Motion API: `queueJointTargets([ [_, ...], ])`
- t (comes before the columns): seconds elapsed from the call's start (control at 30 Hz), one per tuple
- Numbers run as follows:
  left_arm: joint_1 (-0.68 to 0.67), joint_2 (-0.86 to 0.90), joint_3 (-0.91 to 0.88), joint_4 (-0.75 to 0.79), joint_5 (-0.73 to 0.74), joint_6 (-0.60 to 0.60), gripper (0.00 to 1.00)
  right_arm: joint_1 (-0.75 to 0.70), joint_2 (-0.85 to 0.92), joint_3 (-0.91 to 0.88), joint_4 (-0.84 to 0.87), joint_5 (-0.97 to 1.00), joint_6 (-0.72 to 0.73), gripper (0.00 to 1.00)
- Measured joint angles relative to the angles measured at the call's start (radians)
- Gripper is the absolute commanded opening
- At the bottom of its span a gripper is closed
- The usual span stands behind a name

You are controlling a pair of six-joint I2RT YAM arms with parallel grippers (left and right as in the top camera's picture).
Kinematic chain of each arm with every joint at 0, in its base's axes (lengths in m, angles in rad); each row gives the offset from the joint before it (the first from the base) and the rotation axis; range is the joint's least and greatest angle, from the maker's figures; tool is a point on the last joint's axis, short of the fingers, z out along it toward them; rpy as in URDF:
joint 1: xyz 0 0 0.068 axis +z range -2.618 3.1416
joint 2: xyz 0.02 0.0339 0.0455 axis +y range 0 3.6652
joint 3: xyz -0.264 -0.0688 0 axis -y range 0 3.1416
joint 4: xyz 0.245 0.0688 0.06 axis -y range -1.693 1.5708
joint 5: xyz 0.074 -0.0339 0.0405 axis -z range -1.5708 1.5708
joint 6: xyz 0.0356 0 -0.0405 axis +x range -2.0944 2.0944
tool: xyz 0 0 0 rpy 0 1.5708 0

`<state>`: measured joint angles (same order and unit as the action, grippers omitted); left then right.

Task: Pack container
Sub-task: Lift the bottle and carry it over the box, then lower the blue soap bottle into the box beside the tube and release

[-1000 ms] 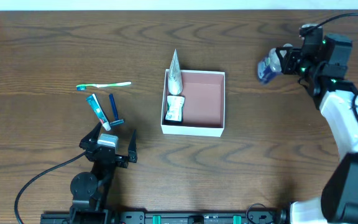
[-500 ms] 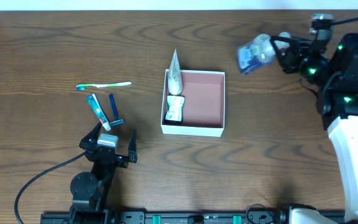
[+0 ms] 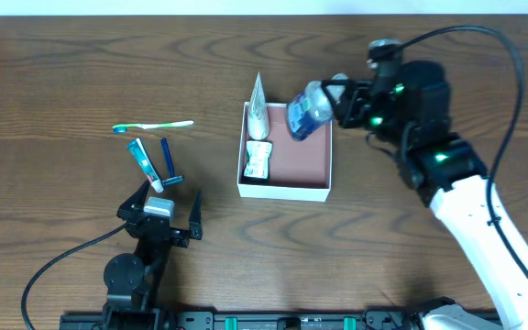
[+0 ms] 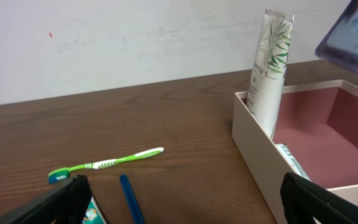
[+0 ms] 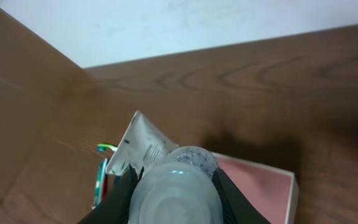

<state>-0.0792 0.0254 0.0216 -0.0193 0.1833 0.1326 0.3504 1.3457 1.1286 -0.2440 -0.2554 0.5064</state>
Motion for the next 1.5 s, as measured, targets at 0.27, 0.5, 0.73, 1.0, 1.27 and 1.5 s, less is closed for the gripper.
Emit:
queueJointTargets([
  [0.27,0.0,0.0,0.0,0.0,0.0,0.0,0.98,0.123,0.016,0.0,-0.005,0.217,0.013,0.05],
  [0.5,0.0,0.0,0.0,0.0,0.0,0.0,0.98,0.177,0.109,0.0,0.004,0.307,0.034,0.04],
  [0.73,0.0,0.0,0.0,0.0,0.0,0.0,0.98,0.192,0.214,0.0,0.066,0.332,0.046,0.04],
  [1.0,0.0,0.0,0.0,0.0,0.0,0.0,0.98,0.22,0.277,0.0,0.114,0.341,0.053,0.04],
  [1.27,0.0,0.0,0.0,0.0,0.0,0.0,0.98,0.24,0.312,0.0,0.136,0.36,0.069,0.03],
  [1.5,0.0,0.0,0.0,0.0,0.0,0.0,0.98,0.245,0.346,0.0,0.158,0.367,0.079,0.04],
])
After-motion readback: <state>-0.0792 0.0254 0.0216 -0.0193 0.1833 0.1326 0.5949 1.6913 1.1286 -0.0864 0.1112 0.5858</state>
